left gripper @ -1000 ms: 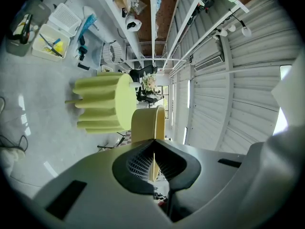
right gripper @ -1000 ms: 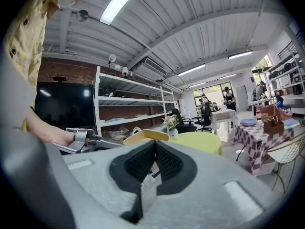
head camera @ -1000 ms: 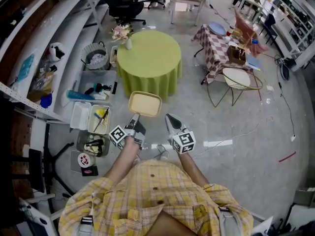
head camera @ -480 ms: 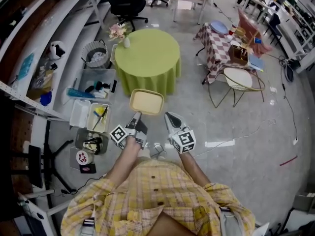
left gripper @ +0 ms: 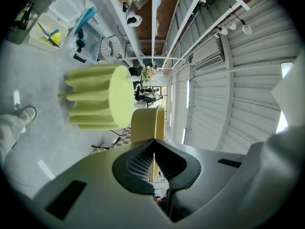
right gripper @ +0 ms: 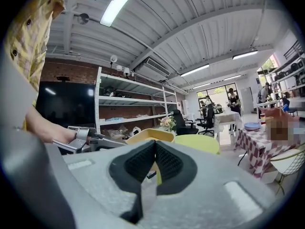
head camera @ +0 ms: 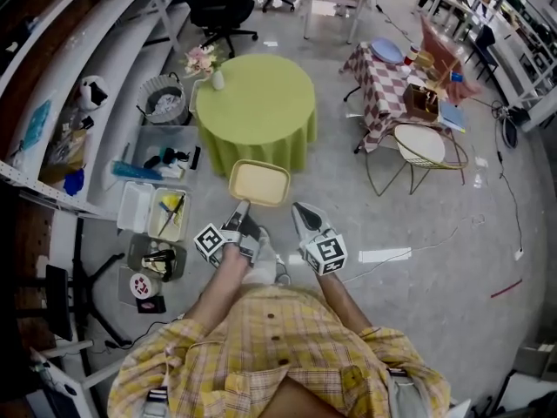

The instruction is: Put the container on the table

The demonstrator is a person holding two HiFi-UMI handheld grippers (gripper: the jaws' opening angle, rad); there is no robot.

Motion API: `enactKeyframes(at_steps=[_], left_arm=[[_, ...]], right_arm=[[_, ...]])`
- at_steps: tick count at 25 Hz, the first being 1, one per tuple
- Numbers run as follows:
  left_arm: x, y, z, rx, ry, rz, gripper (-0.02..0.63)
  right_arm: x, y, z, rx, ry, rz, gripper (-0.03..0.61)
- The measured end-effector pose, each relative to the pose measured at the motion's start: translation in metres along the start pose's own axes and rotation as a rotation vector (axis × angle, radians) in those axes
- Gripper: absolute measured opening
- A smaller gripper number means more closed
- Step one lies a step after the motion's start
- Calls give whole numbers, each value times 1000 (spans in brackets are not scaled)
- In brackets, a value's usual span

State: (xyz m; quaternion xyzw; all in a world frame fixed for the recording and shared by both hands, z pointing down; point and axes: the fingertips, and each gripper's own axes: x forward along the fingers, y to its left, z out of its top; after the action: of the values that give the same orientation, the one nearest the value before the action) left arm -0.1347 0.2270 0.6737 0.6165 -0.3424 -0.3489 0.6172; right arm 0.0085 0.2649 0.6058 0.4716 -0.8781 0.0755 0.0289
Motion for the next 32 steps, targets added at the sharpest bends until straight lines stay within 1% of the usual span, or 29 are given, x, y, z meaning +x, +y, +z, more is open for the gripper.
enactKeyframes(at_steps=[3,7,13,19,22,27,32], left_arm=[[21,-1,7,-3,1,-11,14],[52,1,22,-17,-3,-2,14],[105,11,54,-24,-13,5,14],[156,-3,89,1,-18,-10,14],[175,-10,106,2,-24,-14,14],[202,-18,132,-6,-37,-14,14],[219,-20,151,0,-26,-16,14]], right_arm=[[17,-15,0,-8,11,-2,-2],[45,-37,2,-10,21,0,-2],[94,-76,4,-5,25,7,-2],[152,-106,29,-22,14,25,-2],[178,-117,38,-23,18,32,-2],[218,-123,51,-40,16,66,-2],[248,-130,55,-27,11,66,-2]])
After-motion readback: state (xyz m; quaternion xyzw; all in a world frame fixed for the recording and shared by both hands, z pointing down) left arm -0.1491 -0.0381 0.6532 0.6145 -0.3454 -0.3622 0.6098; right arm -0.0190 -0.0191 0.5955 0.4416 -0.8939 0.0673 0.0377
